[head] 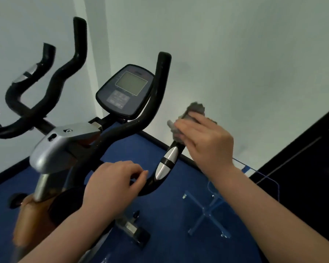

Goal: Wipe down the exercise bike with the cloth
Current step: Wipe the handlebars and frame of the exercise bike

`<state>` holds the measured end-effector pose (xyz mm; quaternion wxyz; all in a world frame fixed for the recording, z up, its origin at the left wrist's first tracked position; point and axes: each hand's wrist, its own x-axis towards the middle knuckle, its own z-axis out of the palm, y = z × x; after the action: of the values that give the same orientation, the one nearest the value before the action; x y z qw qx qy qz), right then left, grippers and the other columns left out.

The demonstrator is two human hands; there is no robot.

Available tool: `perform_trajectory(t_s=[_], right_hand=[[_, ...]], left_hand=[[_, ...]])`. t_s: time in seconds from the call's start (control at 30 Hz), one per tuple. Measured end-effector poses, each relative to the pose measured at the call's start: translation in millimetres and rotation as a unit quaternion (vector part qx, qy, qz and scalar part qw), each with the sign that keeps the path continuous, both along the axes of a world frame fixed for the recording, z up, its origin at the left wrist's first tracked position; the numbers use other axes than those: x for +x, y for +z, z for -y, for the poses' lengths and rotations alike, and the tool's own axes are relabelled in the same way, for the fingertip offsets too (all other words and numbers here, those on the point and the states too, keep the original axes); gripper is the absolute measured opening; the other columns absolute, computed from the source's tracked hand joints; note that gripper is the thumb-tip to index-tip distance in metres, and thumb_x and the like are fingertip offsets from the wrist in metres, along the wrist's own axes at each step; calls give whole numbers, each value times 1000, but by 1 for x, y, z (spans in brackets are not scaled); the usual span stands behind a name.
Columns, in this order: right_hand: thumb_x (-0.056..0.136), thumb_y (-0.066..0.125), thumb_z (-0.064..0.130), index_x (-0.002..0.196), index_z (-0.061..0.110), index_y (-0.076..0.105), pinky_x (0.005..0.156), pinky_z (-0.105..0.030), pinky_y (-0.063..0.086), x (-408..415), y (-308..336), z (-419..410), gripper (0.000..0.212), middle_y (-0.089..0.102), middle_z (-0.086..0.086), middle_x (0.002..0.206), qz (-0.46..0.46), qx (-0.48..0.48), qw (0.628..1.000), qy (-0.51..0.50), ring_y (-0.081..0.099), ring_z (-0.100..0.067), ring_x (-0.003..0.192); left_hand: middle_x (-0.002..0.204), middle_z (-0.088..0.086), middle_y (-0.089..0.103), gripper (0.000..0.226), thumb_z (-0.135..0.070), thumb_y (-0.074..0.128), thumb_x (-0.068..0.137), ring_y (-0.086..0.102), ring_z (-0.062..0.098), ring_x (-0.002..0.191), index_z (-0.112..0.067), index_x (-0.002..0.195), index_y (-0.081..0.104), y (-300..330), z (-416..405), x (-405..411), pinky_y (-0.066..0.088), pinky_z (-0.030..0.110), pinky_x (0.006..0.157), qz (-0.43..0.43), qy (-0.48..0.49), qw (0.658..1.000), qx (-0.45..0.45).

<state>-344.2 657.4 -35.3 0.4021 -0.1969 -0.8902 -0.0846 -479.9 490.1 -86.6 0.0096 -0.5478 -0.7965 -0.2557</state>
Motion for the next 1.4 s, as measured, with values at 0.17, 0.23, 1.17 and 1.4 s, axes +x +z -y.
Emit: perform_trajectory(t_s=[0.17, 0.23, 1.17, 1.4], right_hand=[[89, 61, 26, 96, 17, 73, 102, -29, 40, 1, -19, 24, 16, 74, 8, 96, 104, -127, 981, 108, 67, -11, 97], [91, 54, 31, 105, 21, 70, 102, -26, 39, 5, -17, 28, 24, 72, 10, 105, 173, -140, 966, 131, 63, -8, 103], [96, 37, 48, 90, 17, 62, 59, -32, 27, -95, -42, 94, 39, 67, -4, 80, 347, -115, 927, 85, 63, -28, 76], [89, 52, 49, 67, 27, 52, 58, -29, 35, -98, -43, 66, 32, 52, 8, 60, 292, -355, 878, 133, 54, -13, 65]], left_hand=[[66, -11, 62, 20, -40, 56, 82, 59, 9, 63, -28, 69, 66, 3, -1, 0, 42, 27, 62, 23, 27, 999, 1], [72, -11, 65, 15, -33, 56, 80, 61, 12, 71, -25, 74, 68, 4, 4, 2, 45, 32, 73, 30, 39, 998, 29], [110, -12, 60, 21, -30, 50, 88, 51, 6, 106, -25, 105, 62, -36, 61, -3, 30, 16, 94, 50, 310, 923, 220], [108, -17, 55, 22, -30, 55, 86, 48, -2, 107, -30, 108, 55, -39, 67, 1, 34, 13, 94, 128, 296, 905, 278]])
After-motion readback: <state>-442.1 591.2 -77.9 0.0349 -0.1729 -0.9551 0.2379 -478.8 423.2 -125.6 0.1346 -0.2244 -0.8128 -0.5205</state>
